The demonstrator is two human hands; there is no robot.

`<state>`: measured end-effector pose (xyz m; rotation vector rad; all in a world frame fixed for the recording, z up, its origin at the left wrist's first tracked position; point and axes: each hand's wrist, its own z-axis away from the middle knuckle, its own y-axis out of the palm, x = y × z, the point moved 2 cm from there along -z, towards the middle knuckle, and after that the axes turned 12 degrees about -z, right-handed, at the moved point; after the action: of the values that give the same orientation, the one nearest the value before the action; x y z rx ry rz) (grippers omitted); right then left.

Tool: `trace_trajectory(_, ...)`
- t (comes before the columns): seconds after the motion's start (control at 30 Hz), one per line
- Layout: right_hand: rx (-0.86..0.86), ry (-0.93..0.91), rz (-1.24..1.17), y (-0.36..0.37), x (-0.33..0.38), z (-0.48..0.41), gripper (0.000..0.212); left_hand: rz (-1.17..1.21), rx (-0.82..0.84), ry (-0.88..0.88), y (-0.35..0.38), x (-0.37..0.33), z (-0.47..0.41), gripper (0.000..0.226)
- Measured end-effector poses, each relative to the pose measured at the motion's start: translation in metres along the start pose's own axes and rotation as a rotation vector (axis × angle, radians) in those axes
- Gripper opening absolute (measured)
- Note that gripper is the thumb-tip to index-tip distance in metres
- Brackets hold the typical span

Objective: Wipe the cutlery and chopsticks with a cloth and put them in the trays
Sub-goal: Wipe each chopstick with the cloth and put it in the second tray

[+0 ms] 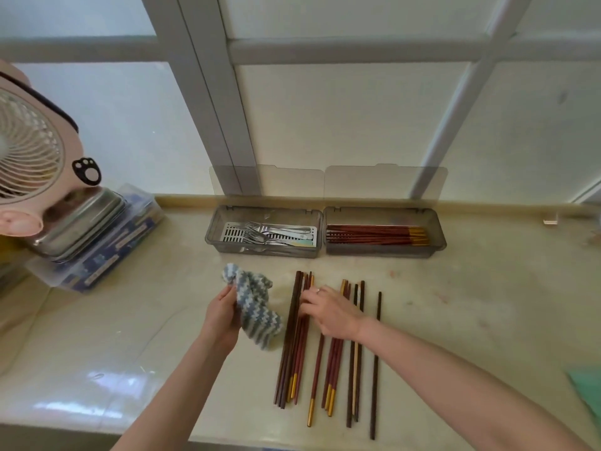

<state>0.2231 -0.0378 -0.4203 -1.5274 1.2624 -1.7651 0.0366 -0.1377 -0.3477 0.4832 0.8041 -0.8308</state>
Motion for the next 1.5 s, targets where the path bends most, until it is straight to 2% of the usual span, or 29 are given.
trace_trajectory(0.2,0.056,-0.127,0.123,0.01,0.006,0.008,0.04,0.046,0.014,0.003,-0.007,0.006,0.004,0.031)
trace_trajectory(0.4,0.176,-0.238,0.256,0.0,0.006,0.008,0.024,0.036,0.008,-0.004,-0.014,0.011,0.008,0.033)
trace_trajectory(0.57,0.237,-0.277,0.326,-0.013,0.008,0.005,0.019,0.049,-0.004,0.0,-0.021,0.008,0.012,0.035)
trace_trajectory(0.7,0.295,-0.346,0.39,-0.015,0.01,0.004,0.031,0.074,0.01,0.015,-0.025,0.005,0.013,0.034)
trace_trajectory(0.77,0.277,-0.388,0.395,-0.019,0.009,0.004,0.034,0.085,0.025,0.012,-0.024,0.005,0.012,0.034)
trace_trajectory(0.87,0.119,-0.392,0.36,-0.025,0.018,-0.003,0.024,0.098,0.027,0.002,-0.024,0.006,0.011,0.034)
trace_trajectory(0.93,0.002,-0.283,0.239,-0.027,0.028,-0.009,0.023,0.101,0.028,-0.005,-0.022,0.007,0.009,0.034)
trace_trajectory(0.97,-0.054,-0.163,0.157,-0.027,0.035,-0.012,0.022,0.092,0.029,-0.01,-0.02,0.008,0.009,0.035)
trace_trajectory(1.03,-0.118,0.154,0.027,-0.025,0.046,-0.016,0.022,0.081,0.015,-0.028,-0.017,0.009,0.008,0.035)
trace_trajectory(1.1,-0.109,0.492,-0.069,-0.019,0.053,-0.016,0.022,0.089,-0.002,-0.053,-0.016,0.012,0.005,0.036)
trace_trajectory(1.27,-0.237,1.077,-0.473,0.011,0.049,-0.003,0.019,0.089,-0.005,-0.071,-0.013,0.014,0.001,0.039)
trace_trajectory(1.33,-0.289,1.204,-0.554,0.023,0.047,-0.001,0.021,0.084,0.014,-0.066,-0.009,0.014,0.004,0.035)
trace_trajectory(1.5,-0.419,1.285,-0.527,0.036,0.053,-0.01,0.03,0.072,0.042,-0.102,-0.001,0.019,0.008,0.038)
